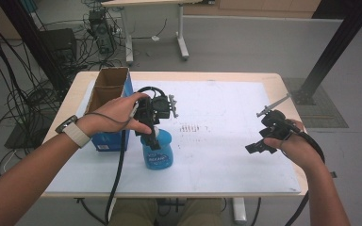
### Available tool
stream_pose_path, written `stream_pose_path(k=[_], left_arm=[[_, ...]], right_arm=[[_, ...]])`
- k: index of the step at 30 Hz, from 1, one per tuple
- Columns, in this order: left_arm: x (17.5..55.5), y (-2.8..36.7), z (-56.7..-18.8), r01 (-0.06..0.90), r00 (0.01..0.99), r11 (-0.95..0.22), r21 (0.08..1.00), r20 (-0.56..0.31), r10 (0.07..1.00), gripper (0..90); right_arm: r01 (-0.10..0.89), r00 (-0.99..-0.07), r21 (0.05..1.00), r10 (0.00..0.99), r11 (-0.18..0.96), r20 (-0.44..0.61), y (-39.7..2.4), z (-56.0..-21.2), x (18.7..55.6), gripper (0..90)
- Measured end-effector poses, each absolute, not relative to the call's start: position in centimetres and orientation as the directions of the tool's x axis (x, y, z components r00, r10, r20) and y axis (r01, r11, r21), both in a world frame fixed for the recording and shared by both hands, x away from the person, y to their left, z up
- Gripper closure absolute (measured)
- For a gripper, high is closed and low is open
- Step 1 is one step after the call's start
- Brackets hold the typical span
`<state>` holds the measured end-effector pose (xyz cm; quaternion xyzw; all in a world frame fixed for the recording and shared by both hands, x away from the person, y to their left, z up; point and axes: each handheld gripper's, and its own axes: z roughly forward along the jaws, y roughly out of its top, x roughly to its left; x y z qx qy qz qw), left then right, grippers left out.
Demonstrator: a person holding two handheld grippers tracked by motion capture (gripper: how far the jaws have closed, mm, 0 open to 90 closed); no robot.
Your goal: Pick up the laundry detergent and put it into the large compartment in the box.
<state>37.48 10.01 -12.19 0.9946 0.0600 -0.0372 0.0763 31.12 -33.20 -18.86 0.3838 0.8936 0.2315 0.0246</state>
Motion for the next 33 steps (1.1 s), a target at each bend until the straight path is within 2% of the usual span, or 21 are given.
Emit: stream_pose_path(k=[33], left_arm=[[37.42,10.38,-12.36,0.132,0.989,-0.979,0.159,-0.085,0.119,8.9]], right_arm=[[0.672,-0.707,0.429,0.695,0.603,0.13,-32.95,-18.95,31.23,9.7]])
